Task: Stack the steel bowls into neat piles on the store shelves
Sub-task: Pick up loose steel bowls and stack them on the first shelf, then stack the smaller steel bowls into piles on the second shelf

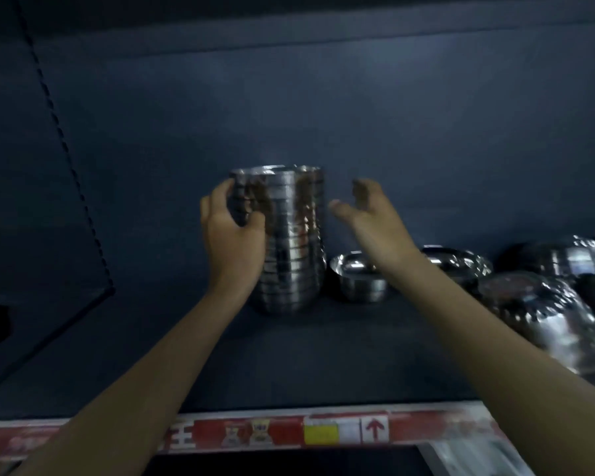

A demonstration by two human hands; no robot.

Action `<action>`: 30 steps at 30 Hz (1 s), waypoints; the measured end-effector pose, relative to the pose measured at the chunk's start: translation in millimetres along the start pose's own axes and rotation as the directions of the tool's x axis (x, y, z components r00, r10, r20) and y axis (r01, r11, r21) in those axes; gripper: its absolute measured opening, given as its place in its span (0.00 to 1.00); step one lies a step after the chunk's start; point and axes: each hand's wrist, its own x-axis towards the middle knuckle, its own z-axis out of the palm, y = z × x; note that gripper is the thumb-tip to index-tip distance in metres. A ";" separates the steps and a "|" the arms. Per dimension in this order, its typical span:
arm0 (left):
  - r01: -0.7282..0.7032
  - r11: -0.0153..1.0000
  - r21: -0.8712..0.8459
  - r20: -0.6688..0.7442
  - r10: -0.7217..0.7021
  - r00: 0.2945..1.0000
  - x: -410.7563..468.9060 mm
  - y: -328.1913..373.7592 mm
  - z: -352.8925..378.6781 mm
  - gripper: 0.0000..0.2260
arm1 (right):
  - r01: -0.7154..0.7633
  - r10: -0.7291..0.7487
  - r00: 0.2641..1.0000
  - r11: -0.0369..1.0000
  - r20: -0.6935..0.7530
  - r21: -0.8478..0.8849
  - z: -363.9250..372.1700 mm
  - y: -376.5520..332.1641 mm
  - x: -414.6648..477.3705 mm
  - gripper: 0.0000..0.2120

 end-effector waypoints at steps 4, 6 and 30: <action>0.010 0.994 -0.113 0.180 0.011 0.984 -49.9 9.3 36.1 0.20 | 0.003 -0.011 0.990 0.998 -0.138 -0.059 -50.9 10.3 -55.6 0.23; 0.082 0.990 -0.114 0.368 -0.034 0.929 -74.4 13.5 61.8 0.21 | -0.005 -0.020 0.976 0.994 -0.216 -0.113 -78.5 22.1 -77.6 0.21; 0.342 0.940 0.003 0.876 -0.167 0.452 -179.9 3.8 182.7 0.32 | -0.396 0.340 0.889 0.907 -0.307 -0.142 -220.1 109.8 -133.1 0.21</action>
